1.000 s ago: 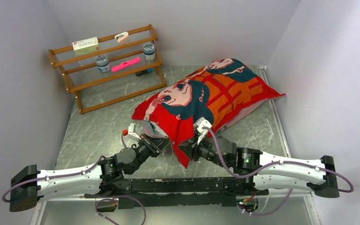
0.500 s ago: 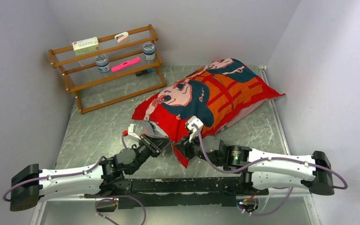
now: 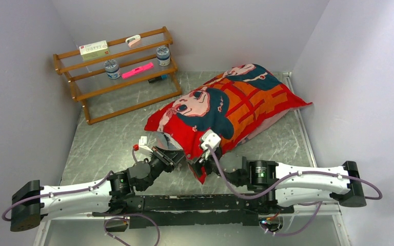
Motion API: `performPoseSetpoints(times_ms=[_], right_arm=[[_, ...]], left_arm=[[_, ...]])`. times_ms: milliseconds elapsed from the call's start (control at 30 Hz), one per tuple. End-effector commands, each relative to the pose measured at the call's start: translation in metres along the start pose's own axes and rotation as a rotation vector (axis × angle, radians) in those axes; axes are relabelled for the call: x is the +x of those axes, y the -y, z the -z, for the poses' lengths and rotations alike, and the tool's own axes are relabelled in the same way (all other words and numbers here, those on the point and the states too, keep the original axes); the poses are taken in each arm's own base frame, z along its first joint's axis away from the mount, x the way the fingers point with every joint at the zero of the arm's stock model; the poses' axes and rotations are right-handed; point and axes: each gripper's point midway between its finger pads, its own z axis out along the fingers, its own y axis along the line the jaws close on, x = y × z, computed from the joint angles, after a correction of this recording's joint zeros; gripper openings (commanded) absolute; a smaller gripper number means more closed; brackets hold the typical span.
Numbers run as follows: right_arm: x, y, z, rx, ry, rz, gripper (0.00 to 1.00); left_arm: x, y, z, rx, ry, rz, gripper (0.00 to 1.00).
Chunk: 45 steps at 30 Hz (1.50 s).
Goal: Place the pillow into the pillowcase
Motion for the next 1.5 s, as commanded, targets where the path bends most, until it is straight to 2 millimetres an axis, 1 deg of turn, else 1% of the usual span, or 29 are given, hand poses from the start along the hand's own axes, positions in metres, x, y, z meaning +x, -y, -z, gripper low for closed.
performPoseSetpoints(times_ms=[0,67,167,333,433,567,733,800,967,1033,1133,1333,1367,1433,1467], right_arm=[[-0.028,-0.002,0.003,0.08,0.064,0.215,0.72],[-0.028,-0.009,0.002,0.086,0.061,0.282,0.71],[-0.026,-0.01,-0.002,0.132,0.056,0.344,0.7],[-0.02,-0.014,-0.007,0.221,0.05,0.436,0.67],[-0.018,-0.022,-0.009,0.249,0.055,0.476,0.65],[-0.011,-0.023,-0.013,0.314,0.033,0.539,0.63],[-0.012,-0.024,-0.017,0.367,0.036,0.574,0.57],[-0.01,-0.025,-0.02,0.371,0.034,0.59,0.53],[0.001,-0.026,-0.023,0.384,0.006,0.615,0.36],[0.002,-0.026,-0.024,0.383,0.008,0.612,0.25],[0.002,-0.027,-0.023,0.379,0.014,0.602,0.01],[0.003,-0.035,-0.022,0.278,0.048,0.519,0.0],[0.006,-0.034,-0.023,0.267,0.051,0.503,0.0],[0.006,-0.031,-0.023,0.241,0.058,0.426,0.0],[0.003,-0.028,-0.023,0.232,0.061,0.362,0.03]], left_arm=[[-0.012,0.047,-0.001,0.08,0.051,0.097,0.05],[-0.014,0.052,-0.001,0.091,0.057,0.104,0.05],[-0.016,0.056,0.0,0.101,0.064,0.103,0.05],[-0.014,0.054,0.001,0.107,0.051,0.133,0.05],[-0.014,0.055,0.001,0.115,0.048,0.149,0.05],[-0.014,0.06,0.002,0.126,0.042,0.159,0.05],[-0.013,0.063,0.002,0.135,0.033,0.171,0.05],[-0.012,0.063,0.003,0.139,0.031,0.181,0.05],[-0.012,0.065,0.003,0.143,0.027,0.188,0.05],[-0.012,0.066,0.004,0.147,0.026,0.191,0.05],[-0.012,0.067,0.004,0.149,0.025,0.192,0.05],[-0.011,0.067,0.004,0.151,0.017,0.197,0.05],[-0.01,0.067,0.004,0.152,0.015,0.2,0.05],[-0.01,0.067,0.004,0.155,0.013,0.2,0.05],[-0.01,0.067,0.004,0.154,0.013,0.195,0.05]])
